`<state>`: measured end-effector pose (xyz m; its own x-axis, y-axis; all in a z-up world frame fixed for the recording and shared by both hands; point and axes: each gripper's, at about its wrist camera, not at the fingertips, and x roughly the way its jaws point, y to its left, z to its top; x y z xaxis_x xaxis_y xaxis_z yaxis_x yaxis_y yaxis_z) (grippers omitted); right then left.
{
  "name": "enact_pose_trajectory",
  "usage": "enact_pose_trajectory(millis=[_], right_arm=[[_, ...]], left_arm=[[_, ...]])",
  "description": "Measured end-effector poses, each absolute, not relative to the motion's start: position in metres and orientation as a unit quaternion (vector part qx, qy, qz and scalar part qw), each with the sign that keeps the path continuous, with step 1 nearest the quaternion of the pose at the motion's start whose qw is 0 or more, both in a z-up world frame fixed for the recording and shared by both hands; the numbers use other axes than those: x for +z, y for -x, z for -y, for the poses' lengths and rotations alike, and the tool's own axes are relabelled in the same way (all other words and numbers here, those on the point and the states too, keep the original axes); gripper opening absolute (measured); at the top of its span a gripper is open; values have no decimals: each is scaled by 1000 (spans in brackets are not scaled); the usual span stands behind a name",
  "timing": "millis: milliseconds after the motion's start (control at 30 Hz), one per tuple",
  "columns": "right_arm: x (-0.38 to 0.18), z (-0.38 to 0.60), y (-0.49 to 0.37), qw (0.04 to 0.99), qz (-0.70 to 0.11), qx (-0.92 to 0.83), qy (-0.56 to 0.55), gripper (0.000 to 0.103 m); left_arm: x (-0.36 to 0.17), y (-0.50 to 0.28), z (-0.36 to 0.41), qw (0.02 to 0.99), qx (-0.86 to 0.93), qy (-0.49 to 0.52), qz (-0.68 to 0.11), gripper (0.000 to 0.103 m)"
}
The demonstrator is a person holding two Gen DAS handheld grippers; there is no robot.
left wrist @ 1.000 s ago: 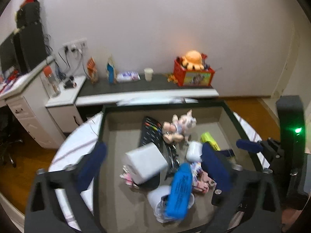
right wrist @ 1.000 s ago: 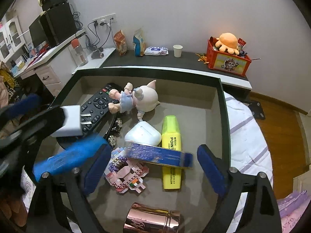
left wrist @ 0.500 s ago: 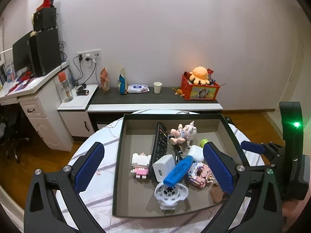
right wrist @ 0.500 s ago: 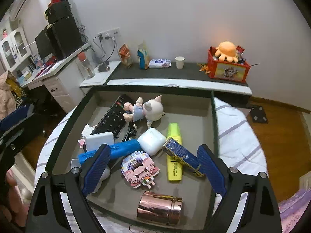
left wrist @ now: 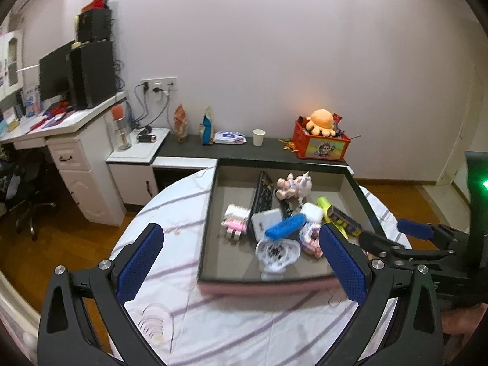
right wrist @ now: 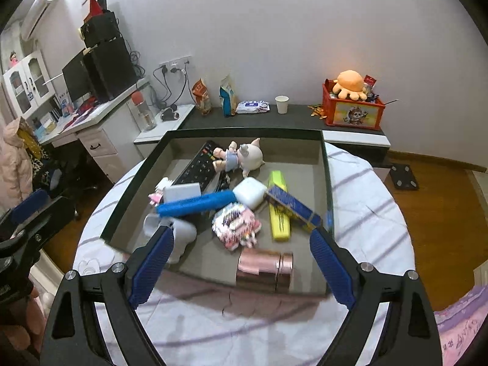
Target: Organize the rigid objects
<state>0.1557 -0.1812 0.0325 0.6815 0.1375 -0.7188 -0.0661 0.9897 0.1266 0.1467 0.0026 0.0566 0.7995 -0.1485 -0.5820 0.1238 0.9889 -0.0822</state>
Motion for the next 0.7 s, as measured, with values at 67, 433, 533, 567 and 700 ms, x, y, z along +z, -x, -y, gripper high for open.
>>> enact_pose_trajectory(millis=[67,433,533,567,700], right_arm=[[35,181,-141,918,-390,53,-45,92],[56,179,-61,932,-357,36,-42,92],[60,178,-44,935,-350,31,-40,92],[61,177,-36,936,-348,28,-40,92],[64,177,-16,938,-343,24,-42,92]], left_arm=[[54,-133,-8,950,-60,21,-306,103],[36,-72,-26,945,-27,24,-326,103],[28,-59,-27,940,-24,30,-340,103],[26,-56,-27,938,-26,33,-345,103],[23,-43,-21,934,-17,18,-357,103]])
